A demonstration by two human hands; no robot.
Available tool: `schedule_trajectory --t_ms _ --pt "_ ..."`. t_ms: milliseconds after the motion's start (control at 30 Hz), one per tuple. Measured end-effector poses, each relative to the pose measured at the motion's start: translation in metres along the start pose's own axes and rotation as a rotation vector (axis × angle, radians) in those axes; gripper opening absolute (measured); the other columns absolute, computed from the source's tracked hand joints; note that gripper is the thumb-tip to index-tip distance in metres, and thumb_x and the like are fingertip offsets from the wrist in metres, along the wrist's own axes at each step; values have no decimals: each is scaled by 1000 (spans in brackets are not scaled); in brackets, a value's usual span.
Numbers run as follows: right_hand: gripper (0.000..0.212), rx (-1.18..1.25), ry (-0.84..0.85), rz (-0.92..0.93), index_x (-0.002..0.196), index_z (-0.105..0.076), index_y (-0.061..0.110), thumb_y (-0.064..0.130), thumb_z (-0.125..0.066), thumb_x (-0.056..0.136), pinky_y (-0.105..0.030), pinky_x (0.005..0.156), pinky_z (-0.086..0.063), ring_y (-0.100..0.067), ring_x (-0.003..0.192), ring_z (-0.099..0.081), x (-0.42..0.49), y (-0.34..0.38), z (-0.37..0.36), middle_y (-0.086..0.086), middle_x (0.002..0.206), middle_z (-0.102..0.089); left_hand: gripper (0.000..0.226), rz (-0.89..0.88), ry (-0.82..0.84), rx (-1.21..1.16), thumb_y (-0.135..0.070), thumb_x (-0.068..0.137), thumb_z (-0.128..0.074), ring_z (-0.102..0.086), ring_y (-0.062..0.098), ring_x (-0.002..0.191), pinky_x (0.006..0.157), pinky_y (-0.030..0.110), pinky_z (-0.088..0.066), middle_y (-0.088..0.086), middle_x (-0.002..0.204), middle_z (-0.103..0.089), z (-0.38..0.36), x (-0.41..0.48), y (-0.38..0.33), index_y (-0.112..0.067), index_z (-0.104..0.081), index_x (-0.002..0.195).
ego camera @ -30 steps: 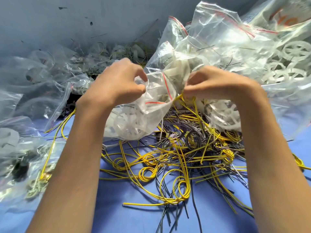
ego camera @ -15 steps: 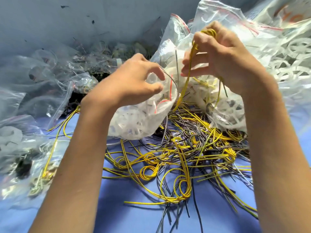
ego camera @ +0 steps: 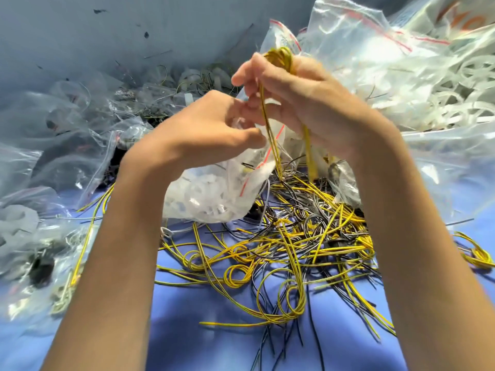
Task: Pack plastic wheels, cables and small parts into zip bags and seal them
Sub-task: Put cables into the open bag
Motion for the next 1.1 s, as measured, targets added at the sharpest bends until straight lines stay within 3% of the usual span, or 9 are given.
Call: schedule_trajectory --t_ms 67,133,300,467,600,700,800,967,1100 --pt "28 -83 -64 14 93 -50 14 30 -30 102 -40 80 -54 -17 79 -54 1 2 0 -10 90 -50 23 26 -2 -103 -38 71 -74 -47 1 54 54 15 -41 -13 59 -56 1 0 2 -17 -73 81" --pt "34 -97 -187 102 100 -44 17 45 -26 94 -32 59 -54 -15 66 -57 -1 14 7 -12 93 -51 32 52 -29 -170 -49 70 -75 -50 -1 52 51 8 -39 -12 59 -61 5 0 5 -19 -75 81" --pt "11 -99 -474 142 98 -37 18 27 -34 103 -19 42 -32 -4 41 -32 1 12 40 3 64 -30 43 23 -64 -141 -64 63 -68 -55 2 57 55 12 -40 7 77 -70 9 -2 -1 -25 -76 81" --pt "32 -313 -136 23 122 -45 21 3 -36 98 -24 59 -46 -6 63 -42 9 -6 16 4 74 -39 13 56 -180 -93 -22 84 -69 -52 11 69 69 26 -43 2 77 -61 23 2 9 -23 -72 96" --pt "33 -730 -46 -33 101 -64 19 35 -36 102 -20 42 -33 -2 39 -38 4 -7 17 12 45 -43 36 55 -261 -44 -26 74 -59 -52 10 73 77 25 -44 -4 79 -61 36 2 10 -18 -70 108" --pt "48 -1165 184 -289 80 -61 12 53 -39 95 -21 50 -35 -11 55 -48 -4 -42 10 4 57 -49 51 43 -261 -46 -30 65 -46 -55 6 72 74 22 -42 -11 78 -60 36 1 5 -20 -69 110" --pt "27 -1118 241 -217 89 -56 4 28 -44 97 -28 48 -33 -18 56 -44 -3 -43 -1 -1 63 -46 46 -1 -176 -35 -27 64 -44 -50 11 69 71 25 -41 -3 78 -60 27 1 -2 -27 -68 104" --pt "17 -830 220 -44 94 -68 15 15 -52 96 -10 42 -41 0 43 -56 -3 -20 -14 5 69 -62 44 -48 -189 -46 -20 67 -42 -45 15 64 66 27 -40 2 68 -53 35 -3 -7 -24 -68 101" --pt "21 -1239 265 -175 72 -69 14 16 -54 87 -18 41 -30 -8 44 -45 2 -49 -21 6 47 -50 45 -76 -131 -69 -17 67 -44 -43 13 66 65 25 -36 2 75 -53 26 -6 -17 -21 -68 106"
Point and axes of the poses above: each hand's wrist, its own x-axis towards the middle knuckle, its own z-axis out of the back of the hand, y = z × x, the point moved 10 cm from there along x, towards the middle knuckle
